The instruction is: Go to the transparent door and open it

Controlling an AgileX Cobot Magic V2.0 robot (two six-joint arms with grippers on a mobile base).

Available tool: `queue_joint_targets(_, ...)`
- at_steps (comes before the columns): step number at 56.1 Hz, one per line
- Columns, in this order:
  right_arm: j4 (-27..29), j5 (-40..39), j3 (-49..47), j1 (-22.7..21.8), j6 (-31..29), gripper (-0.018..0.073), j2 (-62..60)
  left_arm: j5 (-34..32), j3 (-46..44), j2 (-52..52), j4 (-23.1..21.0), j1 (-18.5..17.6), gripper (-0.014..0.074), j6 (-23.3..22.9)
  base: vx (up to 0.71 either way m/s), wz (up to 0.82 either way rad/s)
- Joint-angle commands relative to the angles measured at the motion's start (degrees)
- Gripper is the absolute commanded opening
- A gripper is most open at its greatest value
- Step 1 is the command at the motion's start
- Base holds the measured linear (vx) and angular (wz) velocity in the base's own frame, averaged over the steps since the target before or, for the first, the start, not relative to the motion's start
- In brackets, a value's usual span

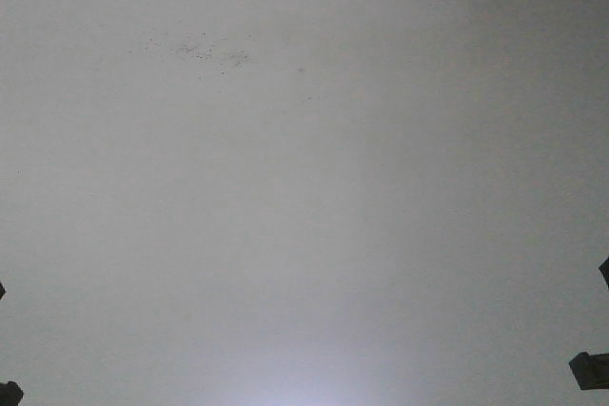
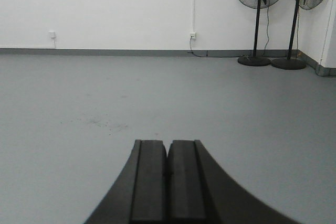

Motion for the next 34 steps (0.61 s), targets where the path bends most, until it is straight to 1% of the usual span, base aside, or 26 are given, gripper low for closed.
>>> queue_joint_targets(1,-0.12,-4.82,0.14,-0.36,-0.33,-0.0004,-0.9,-4.45,-1.49,-0.79,-0.66,-0.35,0.0001,-0.14,0.1,0.08)
queue_joint_targets(23,-0.12,-4.82,0.14,-0.36,-0.33,-0.0004,-0.9,-4.45,-1.49,-0.79,-0.66,-0.35,0.0003,-0.14,0.18,0.05)
queue_joint_targets(34,-0.12,-4.82,0.14,-0.36,-0.33,-0.0004,-0.9,-4.45,-1.49,-0.79,-0.66,-0.35,0.0003,-0.14,0.25,0.25)
